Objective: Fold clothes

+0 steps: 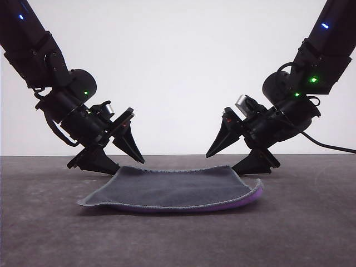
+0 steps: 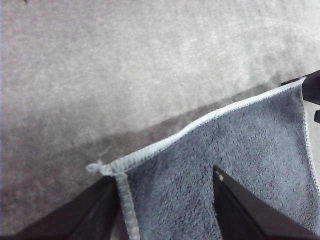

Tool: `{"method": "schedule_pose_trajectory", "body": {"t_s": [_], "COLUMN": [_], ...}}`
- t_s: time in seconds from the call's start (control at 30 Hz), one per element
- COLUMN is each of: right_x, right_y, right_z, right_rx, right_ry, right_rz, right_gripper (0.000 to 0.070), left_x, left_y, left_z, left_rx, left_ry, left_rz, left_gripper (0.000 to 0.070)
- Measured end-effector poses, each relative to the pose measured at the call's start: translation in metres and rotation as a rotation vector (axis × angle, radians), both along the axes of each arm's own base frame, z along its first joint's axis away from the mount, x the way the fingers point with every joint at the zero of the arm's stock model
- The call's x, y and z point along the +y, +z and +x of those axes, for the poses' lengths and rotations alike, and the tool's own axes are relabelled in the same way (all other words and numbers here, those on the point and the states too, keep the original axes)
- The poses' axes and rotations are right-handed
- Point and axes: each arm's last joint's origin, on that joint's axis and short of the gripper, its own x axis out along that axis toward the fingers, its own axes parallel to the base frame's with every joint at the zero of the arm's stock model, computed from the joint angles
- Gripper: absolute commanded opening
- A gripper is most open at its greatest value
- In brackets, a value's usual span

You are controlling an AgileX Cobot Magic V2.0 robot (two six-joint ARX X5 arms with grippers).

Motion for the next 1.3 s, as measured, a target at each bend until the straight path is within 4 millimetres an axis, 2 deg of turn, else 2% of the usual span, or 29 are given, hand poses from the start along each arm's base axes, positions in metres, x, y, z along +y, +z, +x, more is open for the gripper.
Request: {"method": "schedule_pose_trajectory", "body": {"t_s": [0.07,0.13,0.17,0.2,0.23,0.3,0.47,0.73,0.93,1.1,1.3], "right_x": [0.000,-0.001,-0.002,-0.002,-0.002,-0.002,-0.002,-0.003,-0.008,-0.013,-0.016], "right_y": [0.000,0.000,-0.001,-0.002,-0.004,-0.006,-0.008,-0.006,-0.007,0.005,0.021], "right_z": [0.000,-0.001,-0.001,-0.002,-0.002,-0.002,-0.002,-0.005,-0.012,-0.024,-0.042], "right_rx": [0.006,0.015,0.023,0.033,0.043,0.051,0.052,0.082,0.143,0.175,0.217], "right_ry": [0.000,-0.002,-0.004,-0.007,-0.009,-0.009,0.002,0.103,0.164,0.197,0.246], "right_rz": [-0.001,-0.003,-0.005,-0.009,-0.013,-0.015,-0.006,0.122,0.175,0.165,0.138], "right_gripper": [0.0391,0.0237,0.0144,0.0060,0.0000,0.0000,0.0000,0.0000,0.0000,0.0000,0.0000], "left_x": [0.000,0.000,0.000,0.000,0.000,0.000,-0.001,0.003,0.009,0.010,0.008], "left_y": [0.000,0.000,0.000,0.000,-0.001,-0.004,-0.006,-0.006,0.016,0.032,0.031], "left_z": [0.000,0.000,0.000,0.000,-0.001,-0.003,-0.003,-0.006,-0.020,-0.033,-0.045], "left_rx": [0.000,0.000,0.000,0.006,0.014,0.032,0.036,0.060,0.076,0.085,0.175], "left_ry": [0.000,0.000,0.000,0.000,0.000,0.000,-0.007,-0.053,-0.103,-0.166,-0.238], "left_rz": [0.000,0.000,0.000,0.002,0.004,0.008,0.010,-0.033,0.004,0.019,-0.007], "left_gripper": [0.0349,0.0309,0.0233,0.0125,0.0034,0.0005,0.0004,0.0004,0.0004,0.0004,0.0004]}}
